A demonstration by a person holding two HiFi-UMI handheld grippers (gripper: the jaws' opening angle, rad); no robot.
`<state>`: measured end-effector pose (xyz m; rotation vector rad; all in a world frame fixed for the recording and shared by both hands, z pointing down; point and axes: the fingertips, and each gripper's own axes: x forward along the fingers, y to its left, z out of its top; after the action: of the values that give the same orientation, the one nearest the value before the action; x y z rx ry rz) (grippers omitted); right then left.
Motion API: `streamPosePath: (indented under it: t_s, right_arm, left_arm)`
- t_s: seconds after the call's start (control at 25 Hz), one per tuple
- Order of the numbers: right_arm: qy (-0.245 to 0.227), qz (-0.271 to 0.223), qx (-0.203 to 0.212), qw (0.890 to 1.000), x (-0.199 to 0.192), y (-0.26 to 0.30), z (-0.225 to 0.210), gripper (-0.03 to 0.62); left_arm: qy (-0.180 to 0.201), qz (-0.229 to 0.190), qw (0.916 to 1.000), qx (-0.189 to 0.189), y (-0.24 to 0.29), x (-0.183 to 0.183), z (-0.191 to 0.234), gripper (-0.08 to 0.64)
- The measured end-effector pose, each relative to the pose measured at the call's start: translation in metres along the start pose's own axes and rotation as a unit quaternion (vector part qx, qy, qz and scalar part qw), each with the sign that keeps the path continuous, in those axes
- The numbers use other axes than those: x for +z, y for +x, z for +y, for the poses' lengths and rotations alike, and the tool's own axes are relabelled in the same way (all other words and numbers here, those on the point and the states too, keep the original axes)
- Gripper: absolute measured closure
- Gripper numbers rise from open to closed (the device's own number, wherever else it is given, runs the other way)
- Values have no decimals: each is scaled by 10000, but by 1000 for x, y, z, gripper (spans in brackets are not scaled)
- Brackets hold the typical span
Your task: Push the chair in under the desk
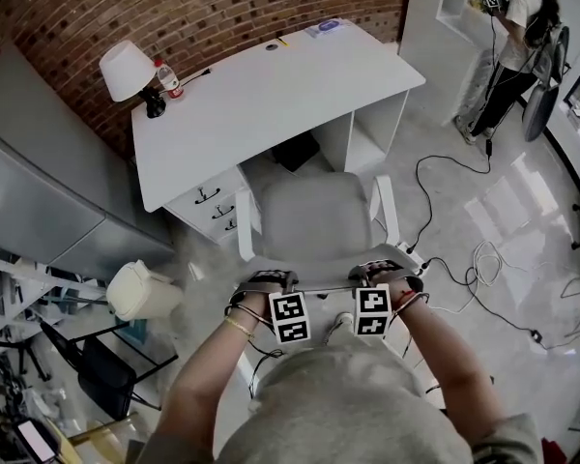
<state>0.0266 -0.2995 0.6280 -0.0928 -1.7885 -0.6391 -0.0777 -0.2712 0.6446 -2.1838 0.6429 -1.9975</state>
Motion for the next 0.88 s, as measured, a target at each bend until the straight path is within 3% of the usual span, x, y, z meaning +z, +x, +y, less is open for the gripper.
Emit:
streamPosePath:
  t_s: [0.88]
  right_arm:
    - [-812, -296, 50, 9962, -61, 8, -56, 581]
  left_arm:
    - [-723, 274, 9970, 98, 23, 47, 47, 549]
